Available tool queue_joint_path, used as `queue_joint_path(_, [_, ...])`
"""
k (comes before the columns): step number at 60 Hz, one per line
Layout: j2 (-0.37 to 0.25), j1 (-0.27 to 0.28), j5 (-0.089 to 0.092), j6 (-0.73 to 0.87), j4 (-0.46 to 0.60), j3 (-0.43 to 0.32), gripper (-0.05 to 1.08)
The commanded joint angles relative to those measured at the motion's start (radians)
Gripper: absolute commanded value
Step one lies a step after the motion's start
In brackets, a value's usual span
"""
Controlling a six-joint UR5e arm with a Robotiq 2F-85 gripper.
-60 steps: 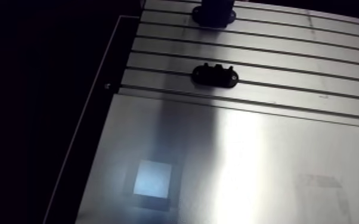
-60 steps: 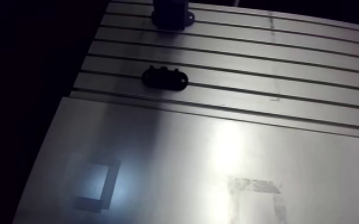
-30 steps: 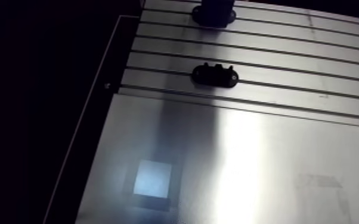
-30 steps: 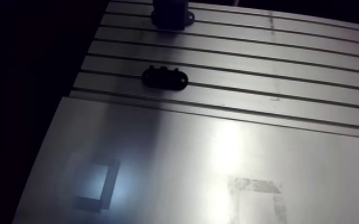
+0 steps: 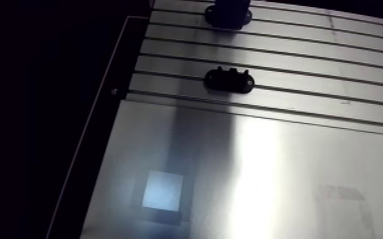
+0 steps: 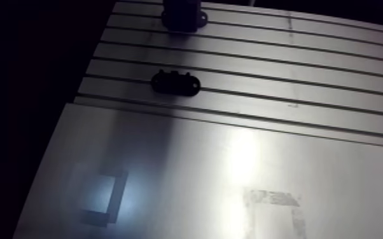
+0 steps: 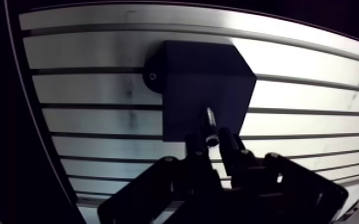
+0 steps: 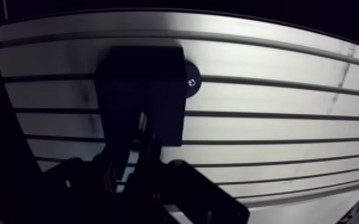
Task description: Pick up the M10 bolt and insert it into the hole until fully seated.
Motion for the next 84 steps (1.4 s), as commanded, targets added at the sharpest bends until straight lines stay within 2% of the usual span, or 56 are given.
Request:
queue_joint_path(1, [0.000,-0.001,0.000,0.001,-0.007,0.013,1.07])
queue_joint_path(11, [-0.001,-0.001,-0.004,0.000,-0.012,0.011,1.06])
queue_joint_path(14, [-0.001,-0.001,-0.006,0.000,-0.010,0.009,1.00])
queue_joint_path(15, [-0.001,-0.001,-0.005,0.001,-0.010,0.008,0.88])
queue_joint_path(16, [-0.001,-0.001,-0.005,0.001,-0.010,0.008,0.88])
queue_joint_path(17, [-0.003,-0.001,-0.005,0.001,-0.011,0.011,0.54])
queue_joint_path(18, [-0.003,-0.001,-0.005,0.001,-0.011,0.011,0.54])
queue_joint_path(19, [-0.003,-0.001,-0.006,0.001,-0.010,0.010,0.13])
queue_joint_path(20, [-0.003,-0.001,-0.006,0.001,-0.010,0.010,0.13])
queue_joint_path(21, [-0.004,-0.001,-0.005,0.001,-0.013,0.013,0.03])
queue_joint_path(54, [-0.016,-0.001,-0.002,-0.001,-0.029,0.019,0.00])
queue_joint_path(64, [-0.096,0.005,0.003,-0.002,0.010,0.046,0.00])
queue_joint_path(71, [-0.192,0.004,0.001,-0.005,0.032,0.090,0.00])
queue_joint_path(84, [-0.328,0.001,0.000,-0.014,0.117,0.125,0.01])
